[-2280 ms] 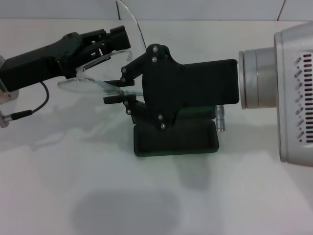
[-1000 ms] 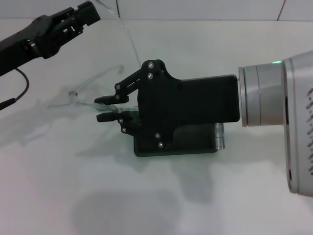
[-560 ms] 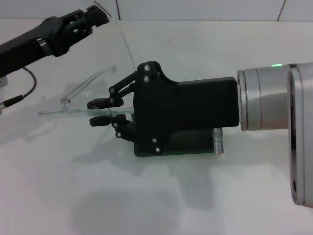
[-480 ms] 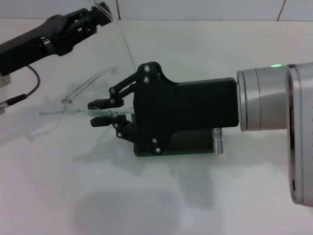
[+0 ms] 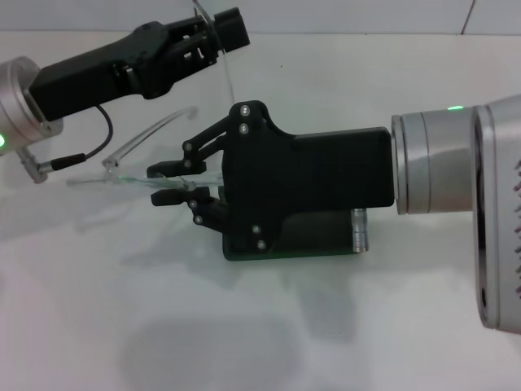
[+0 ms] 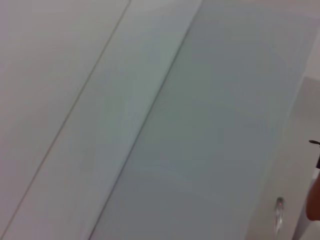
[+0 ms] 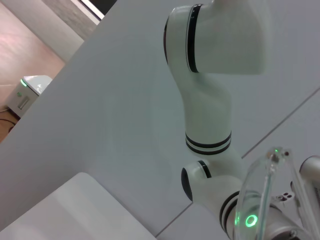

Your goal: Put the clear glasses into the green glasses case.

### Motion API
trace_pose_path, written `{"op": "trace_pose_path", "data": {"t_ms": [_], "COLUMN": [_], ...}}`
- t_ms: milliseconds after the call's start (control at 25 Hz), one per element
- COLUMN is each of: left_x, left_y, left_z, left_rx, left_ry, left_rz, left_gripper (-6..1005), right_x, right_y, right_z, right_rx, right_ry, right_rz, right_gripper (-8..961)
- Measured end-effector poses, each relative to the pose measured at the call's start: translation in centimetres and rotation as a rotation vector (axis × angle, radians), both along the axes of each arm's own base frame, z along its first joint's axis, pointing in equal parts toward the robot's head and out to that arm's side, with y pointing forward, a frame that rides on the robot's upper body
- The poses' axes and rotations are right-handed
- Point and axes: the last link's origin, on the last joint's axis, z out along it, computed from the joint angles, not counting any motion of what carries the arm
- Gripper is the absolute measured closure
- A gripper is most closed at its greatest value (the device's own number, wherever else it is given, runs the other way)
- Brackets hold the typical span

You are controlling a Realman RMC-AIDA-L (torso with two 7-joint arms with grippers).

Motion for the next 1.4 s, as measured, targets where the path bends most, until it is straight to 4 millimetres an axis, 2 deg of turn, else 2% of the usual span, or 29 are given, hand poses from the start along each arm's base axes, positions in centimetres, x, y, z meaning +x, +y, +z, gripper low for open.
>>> {"op": "trace_pose_path", "data": {"t_ms": [400, 720, 1400], "left_x": [-0.2, -0.3, -0.9], "left_y": [-1.2, -1.9, -1.2], "left_z": [0.3, -0.3, 0.7], "left_rx": [-0.027, -0.059, 0.018], "left_ry": [-0.032, -0.049, -0.063], "left_rz": [-0.036, -0.053, -0.006], "left_gripper": [748, 749, 749], "right_x": [0.6, 0.8, 0.7], "right_y": [0.2, 0.3, -0.1], "right_z": [0.1, 0.1, -0.1], "right_rx": [0.002, 0.006, -0.013], "right_ry": [0.022, 0.029, 0.036], "right_rz": [-0.019, -0.024, -0.016], "right_gripper": [832, 832, 832]}}
